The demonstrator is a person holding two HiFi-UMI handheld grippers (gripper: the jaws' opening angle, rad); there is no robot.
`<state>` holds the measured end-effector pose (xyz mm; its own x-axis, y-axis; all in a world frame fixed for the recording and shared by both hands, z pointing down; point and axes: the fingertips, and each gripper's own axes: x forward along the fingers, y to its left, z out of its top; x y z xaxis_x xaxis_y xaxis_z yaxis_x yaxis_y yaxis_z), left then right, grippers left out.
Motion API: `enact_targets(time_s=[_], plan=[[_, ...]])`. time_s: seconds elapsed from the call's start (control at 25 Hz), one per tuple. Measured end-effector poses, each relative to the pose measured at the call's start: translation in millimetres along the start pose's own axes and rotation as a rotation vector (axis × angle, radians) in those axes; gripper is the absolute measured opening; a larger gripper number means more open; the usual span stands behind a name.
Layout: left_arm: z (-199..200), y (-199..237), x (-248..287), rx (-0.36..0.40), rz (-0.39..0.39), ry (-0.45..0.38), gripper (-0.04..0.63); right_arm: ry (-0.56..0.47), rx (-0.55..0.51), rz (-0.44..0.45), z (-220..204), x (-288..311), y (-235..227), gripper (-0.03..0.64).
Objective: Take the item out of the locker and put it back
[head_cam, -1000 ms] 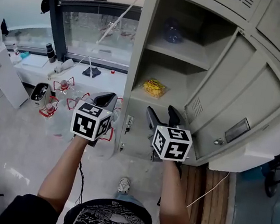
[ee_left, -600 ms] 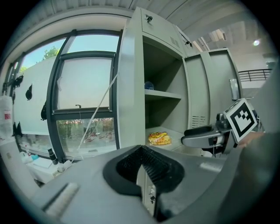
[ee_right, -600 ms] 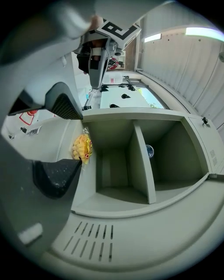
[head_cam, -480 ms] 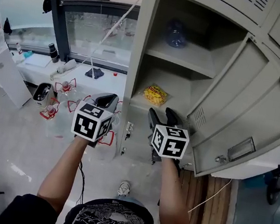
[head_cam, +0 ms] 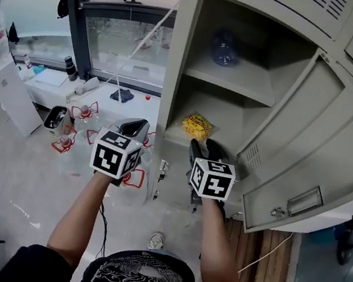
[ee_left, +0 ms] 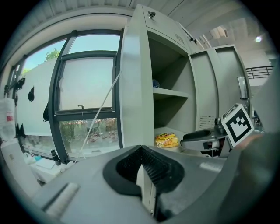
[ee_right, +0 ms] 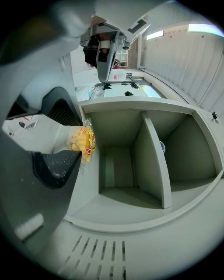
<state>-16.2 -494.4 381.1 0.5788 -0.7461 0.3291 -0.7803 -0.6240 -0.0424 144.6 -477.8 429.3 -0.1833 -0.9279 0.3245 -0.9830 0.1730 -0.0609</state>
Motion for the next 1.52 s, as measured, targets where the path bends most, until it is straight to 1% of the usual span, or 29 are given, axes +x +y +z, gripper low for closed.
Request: enact_targets(time_s=[0.12, 0.28, 0.48, 0.64, 0.88, 1.12, 1.52], plan=[[1, 4, 1, -0.003, 0.009, -0.001, 0.001, 0.003, -0.008, -0.007, -1, 3, -2, 0.165], [1, 6, 2, -0.003, 0.015, -0.004, 0.001, 0.008, -0.007, -0.011, -2, 6, -4, 0.143], [1, 9, 2, -0.006, 0.022, -0.003, 0.001, 0.015, -0.007, -0.017, -3, 9, -5, 0.099], [-1, 11, 2, -0.009, 0.027, 0.000, 0.001, 0.022, 0.001, -0.021, -5, 10, -7, 0.083], [-2, 13, -2, -0.012, 0.034, -0.003, 0.001, 0.025, -0.008, -0.022, -6, 11, -6, 0.043], [-3, 16, -9, -0.012, 0.043, -0.004, 0.001, -0.010, -0.024, -0.017, 5, 6, -3, 0.025], [-5, 12, -27, -0.004, 0.043, -0.004, 0.001, -0.064, -0.008, -0.026, 18, -12, 3, 0.025]])
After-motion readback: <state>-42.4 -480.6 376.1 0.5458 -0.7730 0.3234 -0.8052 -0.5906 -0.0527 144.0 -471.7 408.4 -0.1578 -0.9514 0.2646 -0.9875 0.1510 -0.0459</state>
